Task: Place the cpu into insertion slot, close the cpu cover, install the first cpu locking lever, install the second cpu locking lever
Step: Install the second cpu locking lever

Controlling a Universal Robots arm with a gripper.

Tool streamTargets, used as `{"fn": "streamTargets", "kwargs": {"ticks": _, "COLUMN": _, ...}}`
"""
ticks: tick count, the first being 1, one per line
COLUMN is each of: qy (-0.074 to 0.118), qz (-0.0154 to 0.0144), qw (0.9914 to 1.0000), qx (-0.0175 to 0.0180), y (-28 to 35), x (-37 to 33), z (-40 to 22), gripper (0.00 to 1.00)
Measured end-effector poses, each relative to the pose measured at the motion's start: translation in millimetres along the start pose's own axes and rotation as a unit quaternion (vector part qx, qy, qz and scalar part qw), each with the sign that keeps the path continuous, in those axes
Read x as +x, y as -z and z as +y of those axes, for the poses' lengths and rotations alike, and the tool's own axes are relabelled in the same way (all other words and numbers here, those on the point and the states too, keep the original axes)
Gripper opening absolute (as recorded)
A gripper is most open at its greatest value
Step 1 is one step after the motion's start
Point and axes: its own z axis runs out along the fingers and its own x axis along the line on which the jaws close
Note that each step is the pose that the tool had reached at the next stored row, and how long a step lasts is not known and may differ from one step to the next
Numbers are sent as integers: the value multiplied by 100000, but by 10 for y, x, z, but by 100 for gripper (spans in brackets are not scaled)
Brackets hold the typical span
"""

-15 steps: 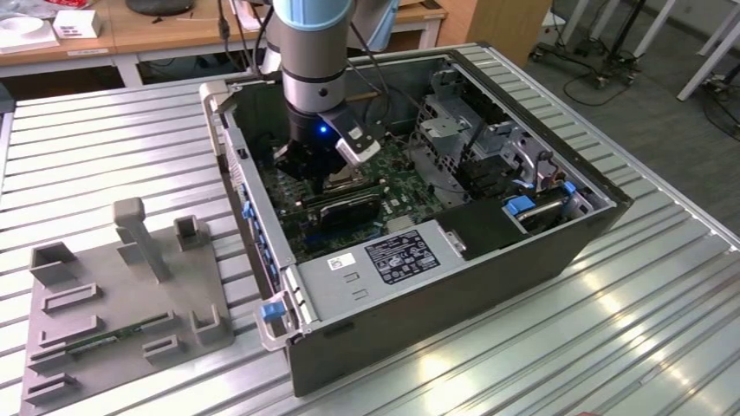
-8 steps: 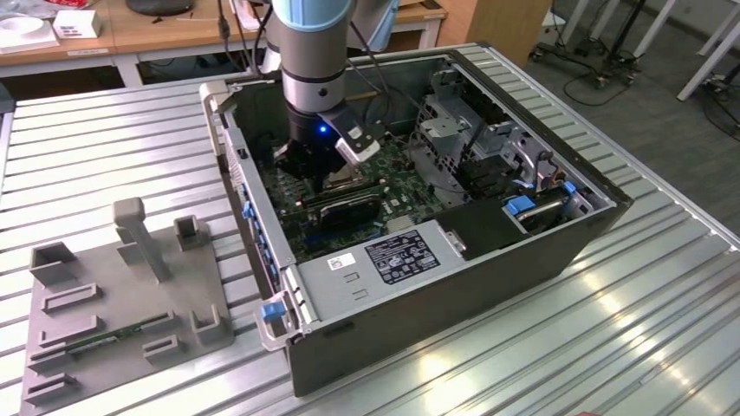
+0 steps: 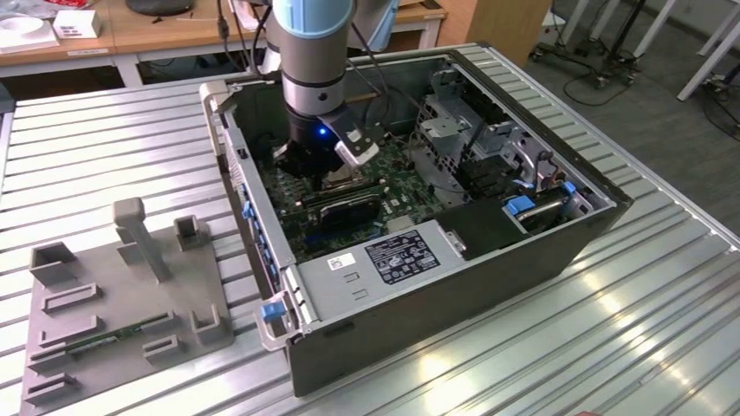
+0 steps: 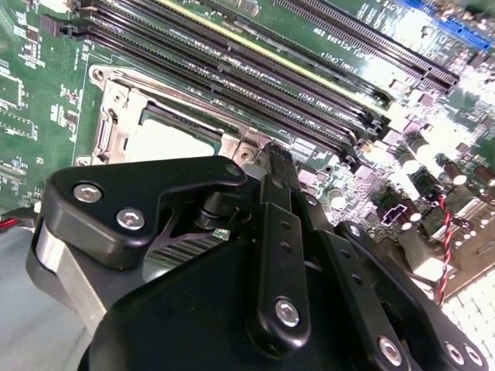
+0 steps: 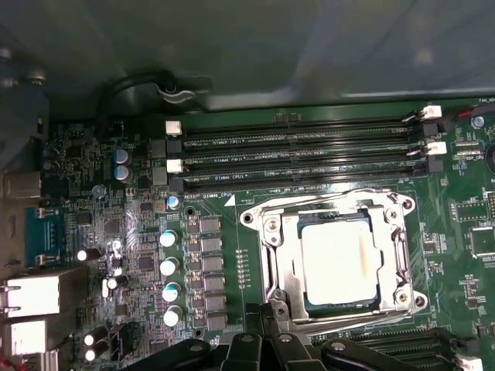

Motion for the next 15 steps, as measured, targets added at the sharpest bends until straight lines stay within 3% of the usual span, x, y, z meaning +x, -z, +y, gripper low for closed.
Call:
{"fn": "streamTargets", "kwargs": {"ticks": 7, "qy": -42, "qz": 61, "qw": 99997, "qx": -716, "y": -38, "x": 9, "z": -5, "gripper": 10}}
{"fn": "streamTargets", "kwargs": {"ticks": 15, "qy": -43, "qz": 68, "qw": 99997, "qx": -765, "y": -39, "x": 9, "z": -16, "gripper": 10}}
